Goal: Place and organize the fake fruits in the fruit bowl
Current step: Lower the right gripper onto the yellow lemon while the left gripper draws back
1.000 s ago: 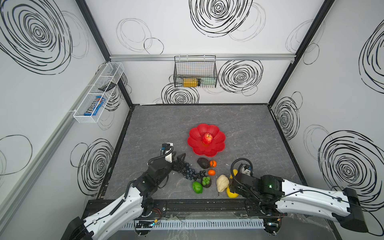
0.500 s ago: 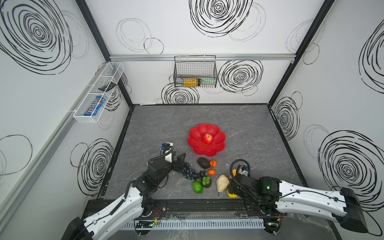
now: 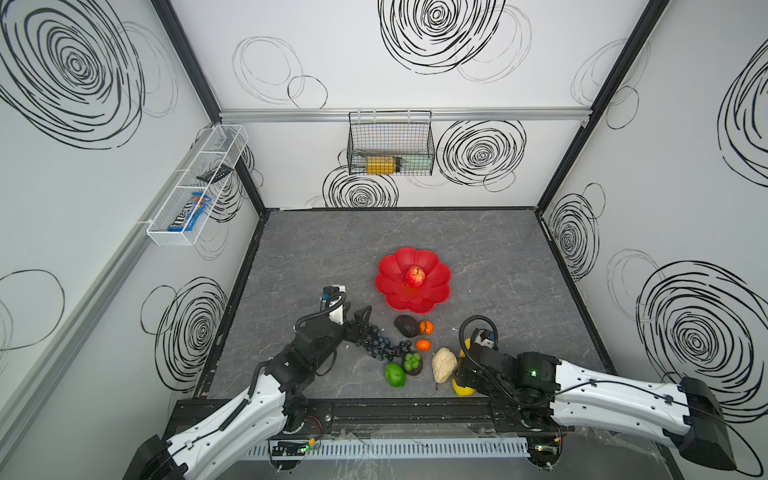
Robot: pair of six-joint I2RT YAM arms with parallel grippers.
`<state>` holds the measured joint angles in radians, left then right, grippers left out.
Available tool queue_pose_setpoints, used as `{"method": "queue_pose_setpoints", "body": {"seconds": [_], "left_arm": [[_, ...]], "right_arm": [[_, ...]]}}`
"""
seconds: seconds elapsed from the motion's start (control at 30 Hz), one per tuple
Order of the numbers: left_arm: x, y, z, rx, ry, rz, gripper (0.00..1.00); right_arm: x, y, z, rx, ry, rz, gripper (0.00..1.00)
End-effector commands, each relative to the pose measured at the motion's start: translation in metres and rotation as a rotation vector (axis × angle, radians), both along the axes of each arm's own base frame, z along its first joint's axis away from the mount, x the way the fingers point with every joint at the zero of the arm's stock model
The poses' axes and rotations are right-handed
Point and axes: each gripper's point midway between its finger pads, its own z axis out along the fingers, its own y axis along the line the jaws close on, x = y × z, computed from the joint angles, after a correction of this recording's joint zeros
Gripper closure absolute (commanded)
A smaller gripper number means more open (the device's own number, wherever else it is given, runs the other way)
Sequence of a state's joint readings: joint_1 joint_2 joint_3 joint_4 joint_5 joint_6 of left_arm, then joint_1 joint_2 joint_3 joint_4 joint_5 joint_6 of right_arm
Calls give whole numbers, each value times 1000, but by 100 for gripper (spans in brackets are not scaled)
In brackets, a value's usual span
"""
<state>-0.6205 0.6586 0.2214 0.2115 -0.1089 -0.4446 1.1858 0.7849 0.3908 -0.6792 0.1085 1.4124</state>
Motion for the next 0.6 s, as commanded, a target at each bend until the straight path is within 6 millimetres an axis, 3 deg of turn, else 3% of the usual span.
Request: {"method": "queue_pose_setpoints", "body": {"seconds": [0.0,0.3,0.57], "left_arm": [[2,0,10,-19,-46,1,24],[2,1,8,-17,-42,1,23],[2,-1,9,-20,-42,-8,22]], "right_arm": [[-1,-6,-7,-30,8,3,19],[0,-5,-6,-33,12,6,22],[14,-6,18,-60,-80,34,26]]}}
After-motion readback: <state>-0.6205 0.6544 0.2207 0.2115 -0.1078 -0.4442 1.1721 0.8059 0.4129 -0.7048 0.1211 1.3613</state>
